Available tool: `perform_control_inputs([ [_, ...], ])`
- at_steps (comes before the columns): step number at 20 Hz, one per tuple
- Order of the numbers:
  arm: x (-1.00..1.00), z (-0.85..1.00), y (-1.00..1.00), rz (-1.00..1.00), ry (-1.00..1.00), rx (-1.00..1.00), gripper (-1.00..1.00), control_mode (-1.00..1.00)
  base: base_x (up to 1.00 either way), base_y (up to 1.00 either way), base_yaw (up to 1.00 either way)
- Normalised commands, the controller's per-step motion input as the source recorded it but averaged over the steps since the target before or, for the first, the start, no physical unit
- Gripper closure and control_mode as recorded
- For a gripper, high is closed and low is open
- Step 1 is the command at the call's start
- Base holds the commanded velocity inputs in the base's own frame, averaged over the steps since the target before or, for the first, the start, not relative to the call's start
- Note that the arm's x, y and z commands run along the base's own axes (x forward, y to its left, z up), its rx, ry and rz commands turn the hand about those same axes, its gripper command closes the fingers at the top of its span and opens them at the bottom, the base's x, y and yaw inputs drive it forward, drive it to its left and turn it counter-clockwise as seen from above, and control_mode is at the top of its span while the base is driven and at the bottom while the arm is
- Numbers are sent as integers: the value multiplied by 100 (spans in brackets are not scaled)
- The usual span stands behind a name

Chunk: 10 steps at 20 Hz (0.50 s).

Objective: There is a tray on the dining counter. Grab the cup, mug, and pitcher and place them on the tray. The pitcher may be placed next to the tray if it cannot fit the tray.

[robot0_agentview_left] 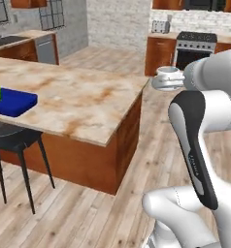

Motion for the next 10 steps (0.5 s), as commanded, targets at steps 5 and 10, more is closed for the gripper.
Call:
perform_control_inputs([
  [5,0,0,0,0,0,0,100,100,27,61,-58],
  [10,0,0,0,0,0,0,100,100,16,64,-47],
])
